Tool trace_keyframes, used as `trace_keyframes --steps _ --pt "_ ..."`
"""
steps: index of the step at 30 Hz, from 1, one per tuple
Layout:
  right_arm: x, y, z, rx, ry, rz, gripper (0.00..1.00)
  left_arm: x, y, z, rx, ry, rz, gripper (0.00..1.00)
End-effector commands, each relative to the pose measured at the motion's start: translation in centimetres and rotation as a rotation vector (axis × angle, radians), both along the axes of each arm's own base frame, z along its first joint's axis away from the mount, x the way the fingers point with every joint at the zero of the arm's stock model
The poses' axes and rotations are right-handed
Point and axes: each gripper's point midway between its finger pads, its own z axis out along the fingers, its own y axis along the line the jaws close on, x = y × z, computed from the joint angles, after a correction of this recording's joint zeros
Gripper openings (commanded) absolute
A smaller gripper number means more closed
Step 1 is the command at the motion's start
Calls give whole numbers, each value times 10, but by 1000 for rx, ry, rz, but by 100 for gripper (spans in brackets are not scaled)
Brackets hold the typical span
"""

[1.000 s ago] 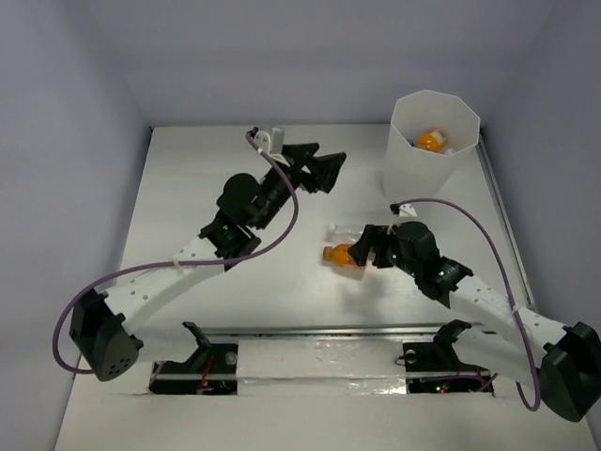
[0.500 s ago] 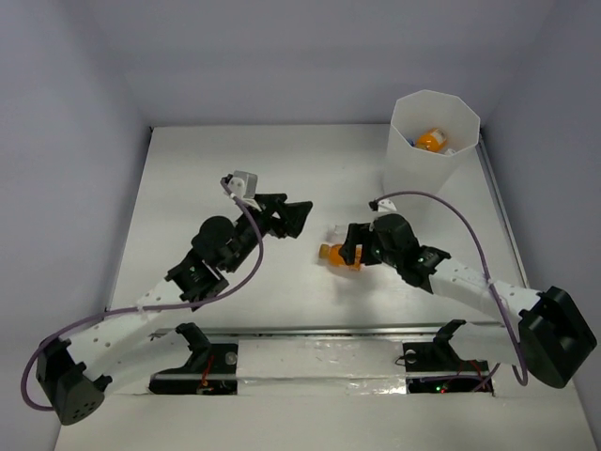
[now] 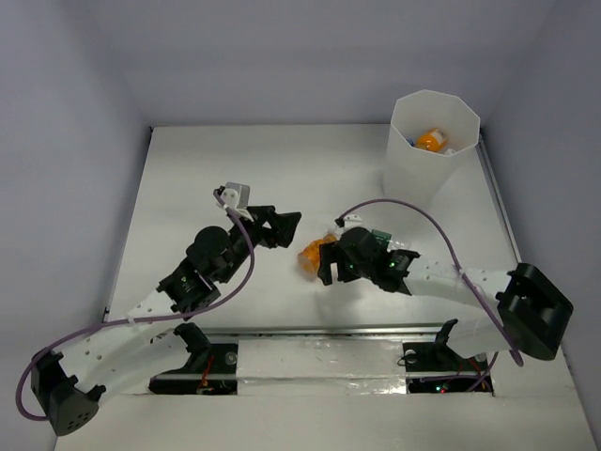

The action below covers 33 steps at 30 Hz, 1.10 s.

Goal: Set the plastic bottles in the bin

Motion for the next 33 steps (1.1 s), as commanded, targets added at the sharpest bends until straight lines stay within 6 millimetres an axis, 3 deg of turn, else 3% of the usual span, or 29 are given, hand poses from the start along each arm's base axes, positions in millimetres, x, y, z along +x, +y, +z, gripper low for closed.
trace_keyframes --steps 1,2,5,9,12,15,17,24,28,29,33 --pt "21 9 12 -19 -49 -60 92 -2 6 13 -43 -30 20 70" --pt "25 9 6 -39 -40 -85 94 -1 9 13 -48 -28 36 70" --pt "40 18 21 -1 -80 -129 100 2 23 5 -51 -6 105 70" --pt "39 42 51 134 -91 -77 100 7 41 -7 -45 16 203 70" --pt "38 44 58 153 -100 -63 99 7 44 -15 -40 31 216 70" --pt "45 39 58 89 -146 -51 100 7 42 -20 -34 44 211 71" --pt "51 35 47 12 -155 -49 100 7 39 -19 -39 41 199 71" --pt "89 33 63 -114 -246 -150 99 5 36 -17 -45 34 179 70" --pt "101 38 51 -169 -229 -184 95 4 38 -17 -48 34 179 70" --pt "101 36 38 -201 -208 -194 94 3 38 -16 -54 32 179 70" --pt "111 40 34 -215 -206 -244 93 2 41 -14 -65 28 183 70"
